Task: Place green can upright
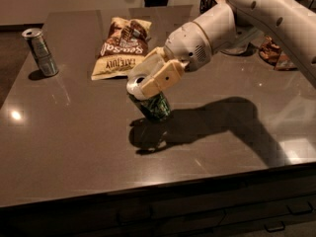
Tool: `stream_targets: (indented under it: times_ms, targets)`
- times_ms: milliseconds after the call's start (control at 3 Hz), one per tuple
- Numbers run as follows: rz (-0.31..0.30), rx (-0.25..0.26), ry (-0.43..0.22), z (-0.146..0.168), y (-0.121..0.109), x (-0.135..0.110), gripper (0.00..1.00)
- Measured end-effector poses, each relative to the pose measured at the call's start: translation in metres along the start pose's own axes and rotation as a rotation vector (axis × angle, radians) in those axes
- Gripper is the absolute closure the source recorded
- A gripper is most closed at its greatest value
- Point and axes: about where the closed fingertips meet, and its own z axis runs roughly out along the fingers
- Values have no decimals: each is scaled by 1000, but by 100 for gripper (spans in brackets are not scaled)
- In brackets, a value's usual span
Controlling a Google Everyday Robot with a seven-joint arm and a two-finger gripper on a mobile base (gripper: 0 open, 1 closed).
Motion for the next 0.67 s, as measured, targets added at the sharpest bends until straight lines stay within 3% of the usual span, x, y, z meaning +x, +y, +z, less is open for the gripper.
stream_targets:
  times_ms: [333,667]
  targets:
    - [46,55,-142,-10,-6,5,100]
    - [70,122,-277,-21,-14,8,82]
